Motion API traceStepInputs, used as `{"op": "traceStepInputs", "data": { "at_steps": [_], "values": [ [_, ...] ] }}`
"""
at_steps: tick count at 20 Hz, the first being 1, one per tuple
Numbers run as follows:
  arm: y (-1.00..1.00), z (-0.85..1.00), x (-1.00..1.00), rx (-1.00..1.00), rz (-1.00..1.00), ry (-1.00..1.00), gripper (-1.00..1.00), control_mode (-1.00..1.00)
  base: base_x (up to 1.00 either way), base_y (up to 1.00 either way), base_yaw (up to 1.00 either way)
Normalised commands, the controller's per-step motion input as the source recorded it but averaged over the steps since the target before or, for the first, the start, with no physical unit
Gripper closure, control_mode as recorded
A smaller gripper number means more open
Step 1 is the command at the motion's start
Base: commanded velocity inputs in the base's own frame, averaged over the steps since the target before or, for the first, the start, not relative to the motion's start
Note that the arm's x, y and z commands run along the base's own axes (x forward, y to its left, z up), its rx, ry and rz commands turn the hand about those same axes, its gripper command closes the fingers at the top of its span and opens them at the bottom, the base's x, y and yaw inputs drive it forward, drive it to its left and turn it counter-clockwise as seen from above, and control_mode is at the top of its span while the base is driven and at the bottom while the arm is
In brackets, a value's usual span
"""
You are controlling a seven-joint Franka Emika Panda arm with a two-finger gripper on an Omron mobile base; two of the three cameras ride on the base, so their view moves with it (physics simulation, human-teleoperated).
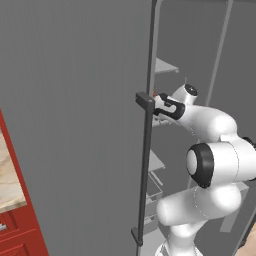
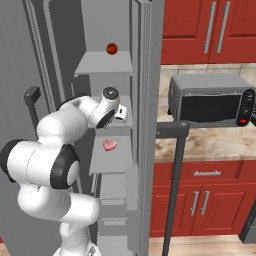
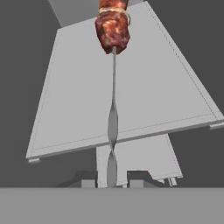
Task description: Store the kebab skewer in the freezer for long-term storage. Close the freezer door after placing the cooked food.
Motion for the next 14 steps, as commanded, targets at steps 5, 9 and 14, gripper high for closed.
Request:
{"op": "traceStepInputs", "data": {
  "at_steps": [5,9,14],
  "values": [
    [0.00,-0.01,0.17,0.00,0.00,0.01,1.00,-1.00,0.00,0.00,0.00],
    [0.00,-0.02,0.45,0.00,0.00,0.04,1.00,-1.00,0.00,0.00,0.00],
    [0.00,-0.05,0.52,0.00,0.00,0.03,1.00,-1.00,0.00,0.00,0.00]
  ]
}}
